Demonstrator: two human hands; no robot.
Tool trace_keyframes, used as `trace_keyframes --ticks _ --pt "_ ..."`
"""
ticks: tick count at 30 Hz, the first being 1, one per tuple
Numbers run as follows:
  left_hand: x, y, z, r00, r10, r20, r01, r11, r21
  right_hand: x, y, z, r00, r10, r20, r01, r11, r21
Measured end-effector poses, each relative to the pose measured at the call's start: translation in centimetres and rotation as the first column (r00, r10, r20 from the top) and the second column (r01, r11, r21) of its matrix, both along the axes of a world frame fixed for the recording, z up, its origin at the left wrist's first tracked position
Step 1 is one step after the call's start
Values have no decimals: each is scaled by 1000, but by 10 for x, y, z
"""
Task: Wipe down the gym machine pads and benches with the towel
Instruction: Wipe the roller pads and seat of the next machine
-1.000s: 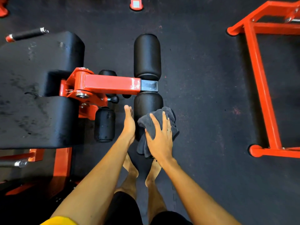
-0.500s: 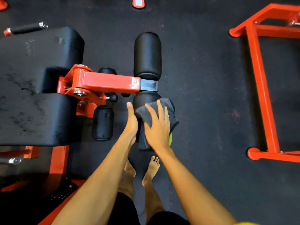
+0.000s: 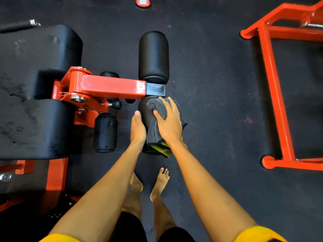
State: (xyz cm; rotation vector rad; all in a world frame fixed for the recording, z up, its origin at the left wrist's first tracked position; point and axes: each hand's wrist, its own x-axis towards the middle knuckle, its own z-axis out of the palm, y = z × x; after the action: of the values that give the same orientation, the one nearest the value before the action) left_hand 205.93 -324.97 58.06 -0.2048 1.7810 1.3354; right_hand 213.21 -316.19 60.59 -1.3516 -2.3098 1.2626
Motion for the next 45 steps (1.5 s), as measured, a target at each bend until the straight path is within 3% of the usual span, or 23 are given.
trace_keyframes --ticks 3,6,9,11,14,16,22,27,29,33,36,41,45 --pt "13 6 19 965 -64 -256 58 998 -32 43 -39 2 998 3 -66 -5 1000 -24" --pt "20 13 17 951 -77 -299 63 996 -57 80 -72 -2 984 -104 -146 79 982 -171" --pt "19 16 13 904 -231 -359 160 963 -216 75 -59 -6 974 -162 -161 120 963 -242" --pt "14 9 3 904 -268 -334 210 957 -200 51 -34 -8 976 -142 -162 107 972 -207" --pt "-4 -7 -19 954 -202 -224 202 979 -22 2 14 -12 990 -78 -114 63 990 -128" --pt "-9 -11 -31 966 -207 -157 211 977 14 -21 37 -12 993 -82 -90 71 990 -121" --pt "7 2 9 904 -254 -345 226 967 -119 25 -22 -2 997 0 -77 0 1000 3" --pt "14 11 11 886 -270 -376 191 953 -236 70 -67 -6 976 -158 -149 135 978 -158" --pt "9 5 3 889 -294 -351 224 948 -227 57 -50 -11 971 -178 -160 151 974 -169" --pt "-10 -8 -20 937 -244 -251 237 970 -59 -6 24 -11 985 -139 -102 126 983 -132" --pt "-12 -8 -20 920 -244 -308 244 969 -39 -29 44 -10 990 -130 -61 122 986 -114" --pt "1 1 -4 901 -261 -346 245 965 -90 28 -26 -13 997 35 -63 -28 994 107" --pt "7 0 -1 871 -289 -397 248 957 -153 74 -73 -13 983 -53 -178 43 997 -57"
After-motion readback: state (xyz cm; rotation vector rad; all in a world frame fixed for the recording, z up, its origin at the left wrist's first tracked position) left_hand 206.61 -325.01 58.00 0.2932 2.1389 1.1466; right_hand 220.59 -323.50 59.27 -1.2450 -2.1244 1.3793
